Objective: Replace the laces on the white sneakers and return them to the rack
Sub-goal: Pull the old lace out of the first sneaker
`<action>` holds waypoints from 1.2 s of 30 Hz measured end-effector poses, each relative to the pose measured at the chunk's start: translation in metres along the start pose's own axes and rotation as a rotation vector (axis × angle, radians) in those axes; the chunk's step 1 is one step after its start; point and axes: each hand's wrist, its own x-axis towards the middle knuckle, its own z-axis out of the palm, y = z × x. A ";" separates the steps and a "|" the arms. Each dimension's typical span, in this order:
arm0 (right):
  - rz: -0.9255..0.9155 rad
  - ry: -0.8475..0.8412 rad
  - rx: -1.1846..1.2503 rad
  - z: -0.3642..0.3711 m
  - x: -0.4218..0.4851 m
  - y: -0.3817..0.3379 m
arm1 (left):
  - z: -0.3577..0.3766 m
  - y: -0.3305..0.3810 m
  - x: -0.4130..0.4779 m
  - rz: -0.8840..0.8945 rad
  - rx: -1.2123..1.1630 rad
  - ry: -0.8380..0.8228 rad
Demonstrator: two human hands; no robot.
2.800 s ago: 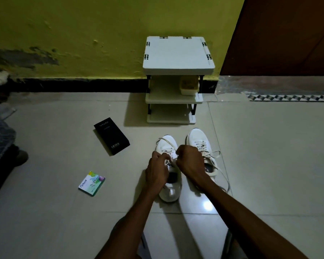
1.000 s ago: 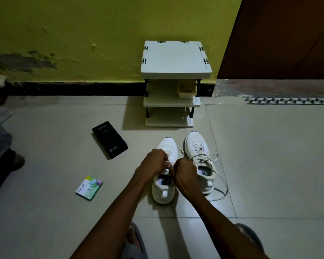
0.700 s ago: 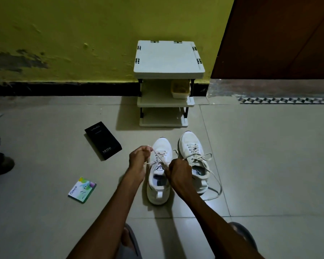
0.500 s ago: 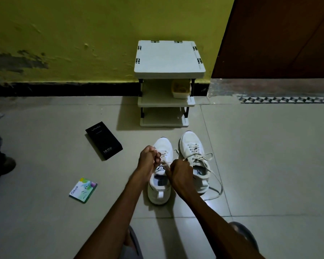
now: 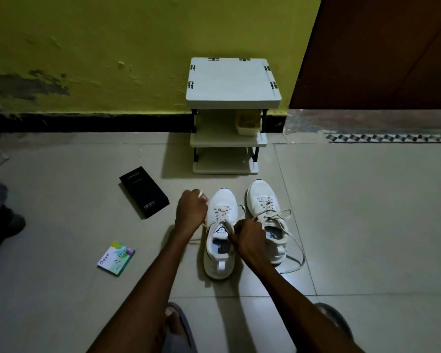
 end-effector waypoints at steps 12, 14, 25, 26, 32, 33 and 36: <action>-0.144 0.030 -0.294 0.002 0.012 -0.006 | 0.002 0.010 -0.028 0.027 0.381 0.398; -0.187 -0.005 -0.327 0.001 0.016 -0.006 | 0.001 0.010 -0.028 0.040 0.429 0.403; -0.159 -0.083 -0.084 -0.005 0.020 0.007 | 0.040 -0.019 -0.035 -0.010 0.213 -0.129; -0.118 -0.058 0.002 -0.004 0.020 0.010 | 0.037 -0.024 -0.032 -0.061 0.094 -0.136; 0.226 -0.085 0.322 -0.005 0.019 0.014 | 0.022 -0.046 -0.029 -0.401 -0.513 -0.271; 0.223 -0.095 0.328 -0.006 0.020 0.011 | 0.024 -0.047 -0.028 -0.344 -0.451 -0.242; 0.128 -0.130 0.154 -0.013 0.023 -0.003 | 0.026 -0.040 -0.025 -0.177 -0.246 -0.138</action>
